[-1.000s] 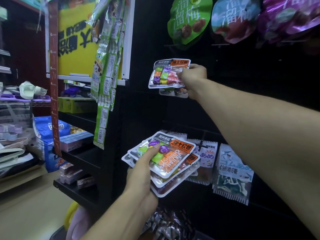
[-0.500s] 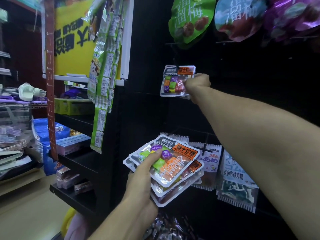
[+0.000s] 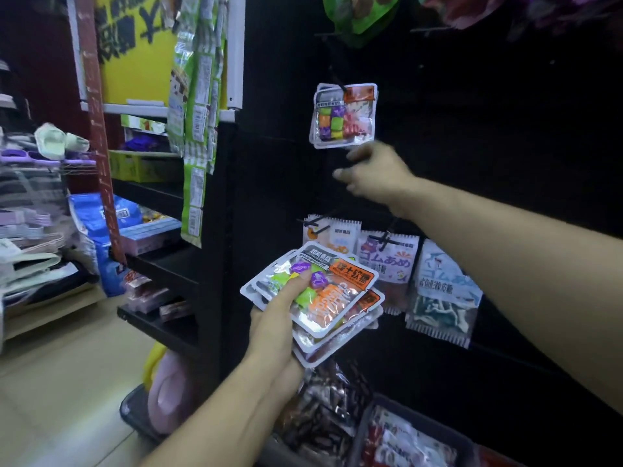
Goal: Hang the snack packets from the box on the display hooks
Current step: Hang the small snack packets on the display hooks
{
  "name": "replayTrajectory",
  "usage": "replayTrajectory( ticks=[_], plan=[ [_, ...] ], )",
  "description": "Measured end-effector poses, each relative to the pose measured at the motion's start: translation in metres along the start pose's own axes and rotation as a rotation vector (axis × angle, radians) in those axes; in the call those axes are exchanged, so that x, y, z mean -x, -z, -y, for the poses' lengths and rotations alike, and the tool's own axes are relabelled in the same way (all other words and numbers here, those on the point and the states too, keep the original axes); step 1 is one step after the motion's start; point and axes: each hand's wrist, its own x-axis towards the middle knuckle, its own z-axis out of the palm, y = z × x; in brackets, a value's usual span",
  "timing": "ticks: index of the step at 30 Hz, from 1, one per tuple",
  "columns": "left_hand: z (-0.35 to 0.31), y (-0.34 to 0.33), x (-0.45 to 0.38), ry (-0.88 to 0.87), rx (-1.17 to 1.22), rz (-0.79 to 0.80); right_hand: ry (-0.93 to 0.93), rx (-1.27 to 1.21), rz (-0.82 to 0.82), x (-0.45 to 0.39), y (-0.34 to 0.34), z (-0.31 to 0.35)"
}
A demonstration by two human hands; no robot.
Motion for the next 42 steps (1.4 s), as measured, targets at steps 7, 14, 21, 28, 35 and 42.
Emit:
replayTrajectory(
  ticks=[7, 14, 21, 28, 35, 42],
  plan=[
    [0.031, 0.012, 0.032, -0.052, 0.07, -0.095, -0.116, 0.153, 0.426, 0.161, 0.006, -0.03],
    [0.05, -0.005, 0.052, -0.135, -0.001, -0.137, -0.285, -0.101, 0.344, 0.196, 0.003, -0.058],
    [0.056, -0.004, 0.062, -0.168, -0.117, -0.136, -0.351, -0.247, 0.223, 0.185, 0.019, -0.068],
    [0.048, -0.005, 0.057, -0.097, -0.162, -0.111, -0.273, -0.514, 0.03, 0.152, 0.021, -0.055],
    [0.023, -0.019, 0.038, -0.021, -0.147, -0.1, -0.08, -0.475, -0.14, 0.063, 0.019, -0.015],
    [-0.012, -0.034, 0.02, -0.042, -0.133, 0.02, -0.045, -0.589, -0.27, -0.03, 0.019, 0.041]
  ],
)
